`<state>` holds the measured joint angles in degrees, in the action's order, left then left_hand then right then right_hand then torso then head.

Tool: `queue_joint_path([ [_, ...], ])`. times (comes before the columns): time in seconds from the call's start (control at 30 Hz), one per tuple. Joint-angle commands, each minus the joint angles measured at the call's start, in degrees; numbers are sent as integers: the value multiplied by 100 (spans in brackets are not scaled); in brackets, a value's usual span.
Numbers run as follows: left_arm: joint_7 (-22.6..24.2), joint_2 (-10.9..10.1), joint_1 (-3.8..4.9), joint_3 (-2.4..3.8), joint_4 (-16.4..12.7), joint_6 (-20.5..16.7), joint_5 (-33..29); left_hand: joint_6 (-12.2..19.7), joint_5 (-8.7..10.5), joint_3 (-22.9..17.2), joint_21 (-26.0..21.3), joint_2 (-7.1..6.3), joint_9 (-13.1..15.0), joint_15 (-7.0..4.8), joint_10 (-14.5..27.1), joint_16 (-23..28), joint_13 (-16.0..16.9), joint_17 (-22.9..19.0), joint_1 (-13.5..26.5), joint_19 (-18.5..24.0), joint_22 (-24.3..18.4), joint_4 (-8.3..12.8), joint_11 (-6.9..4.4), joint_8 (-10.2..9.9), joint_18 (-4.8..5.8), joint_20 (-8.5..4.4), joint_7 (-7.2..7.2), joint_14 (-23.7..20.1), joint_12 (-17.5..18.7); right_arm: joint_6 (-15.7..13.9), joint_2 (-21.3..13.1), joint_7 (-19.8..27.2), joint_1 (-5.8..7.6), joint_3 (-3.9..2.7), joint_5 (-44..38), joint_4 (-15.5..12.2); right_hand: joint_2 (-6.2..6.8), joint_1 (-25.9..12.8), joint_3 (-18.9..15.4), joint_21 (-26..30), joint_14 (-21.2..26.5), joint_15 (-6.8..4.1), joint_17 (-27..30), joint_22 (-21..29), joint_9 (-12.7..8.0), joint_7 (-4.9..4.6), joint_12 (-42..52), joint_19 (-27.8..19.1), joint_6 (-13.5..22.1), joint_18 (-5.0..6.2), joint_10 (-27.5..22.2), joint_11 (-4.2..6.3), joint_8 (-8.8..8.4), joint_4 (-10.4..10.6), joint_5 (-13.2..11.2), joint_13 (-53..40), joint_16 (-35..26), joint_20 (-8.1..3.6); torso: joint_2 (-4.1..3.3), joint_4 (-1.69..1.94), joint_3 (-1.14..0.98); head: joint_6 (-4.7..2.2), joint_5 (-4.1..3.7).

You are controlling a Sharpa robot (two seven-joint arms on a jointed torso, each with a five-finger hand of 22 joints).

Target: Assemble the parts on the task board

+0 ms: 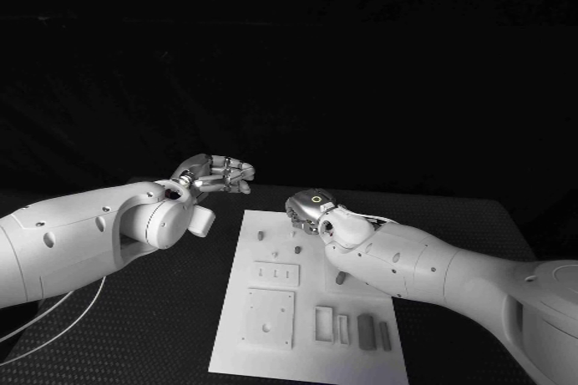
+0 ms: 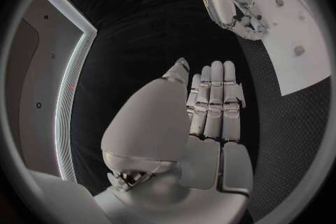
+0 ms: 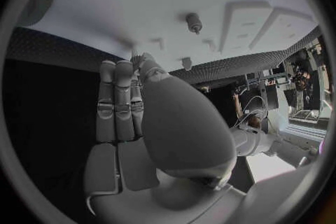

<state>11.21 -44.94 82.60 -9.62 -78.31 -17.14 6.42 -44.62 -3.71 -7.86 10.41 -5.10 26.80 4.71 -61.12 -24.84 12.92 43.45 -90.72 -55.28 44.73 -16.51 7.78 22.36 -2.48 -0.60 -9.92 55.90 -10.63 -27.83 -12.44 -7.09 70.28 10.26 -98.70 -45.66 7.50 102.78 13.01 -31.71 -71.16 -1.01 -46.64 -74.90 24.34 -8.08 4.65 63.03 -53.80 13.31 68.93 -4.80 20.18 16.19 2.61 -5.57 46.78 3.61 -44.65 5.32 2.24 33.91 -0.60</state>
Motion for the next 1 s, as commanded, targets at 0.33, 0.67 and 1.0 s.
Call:
queue_joint_path([
  [0.33,75,10,24,5,4,-1,25,9,32,23,-26,-13,12,8,1,30,11,10,21,-21,4,-2,32,-40,37,-34,-2,21,29,141,24,-17,-4,0,-36,17,18,9,51,-43,-6,-29,-10,-133,11,-6,5,-20,-41,169,168,-33,-20,10,16,-140,19,-44,-2,5,3,2,15],
  [0.67,77,16,25,5,12,4,25,9,32,23,-29,-14,14,8,1,34,13,13,21,-22,4,-2,33,-43,37,-34,-2,22,34,188,39,-41,-4,2,-26,75,113,-94,94,-44,36,1,-12,-128,2,-35,-63,-69,26,168,95,-65,-65,9,16,-128,-3,-28,-1,3,7,4,11],
  [1.0,75,16,25,4,19,2,25,9,32,23,-33,-13,17,8,1,38,15,16,22,-23,5,-3,33,-46,38,-34,-2,23,38,209,19,-88,-6,2,-36,87,130,-112,130,-45,52,12,-14,-127,-1,-47,-76,-85,57,169,64,-76,-84,-8,16,-124,-10,-24,-5,3,6,-1,10],
])
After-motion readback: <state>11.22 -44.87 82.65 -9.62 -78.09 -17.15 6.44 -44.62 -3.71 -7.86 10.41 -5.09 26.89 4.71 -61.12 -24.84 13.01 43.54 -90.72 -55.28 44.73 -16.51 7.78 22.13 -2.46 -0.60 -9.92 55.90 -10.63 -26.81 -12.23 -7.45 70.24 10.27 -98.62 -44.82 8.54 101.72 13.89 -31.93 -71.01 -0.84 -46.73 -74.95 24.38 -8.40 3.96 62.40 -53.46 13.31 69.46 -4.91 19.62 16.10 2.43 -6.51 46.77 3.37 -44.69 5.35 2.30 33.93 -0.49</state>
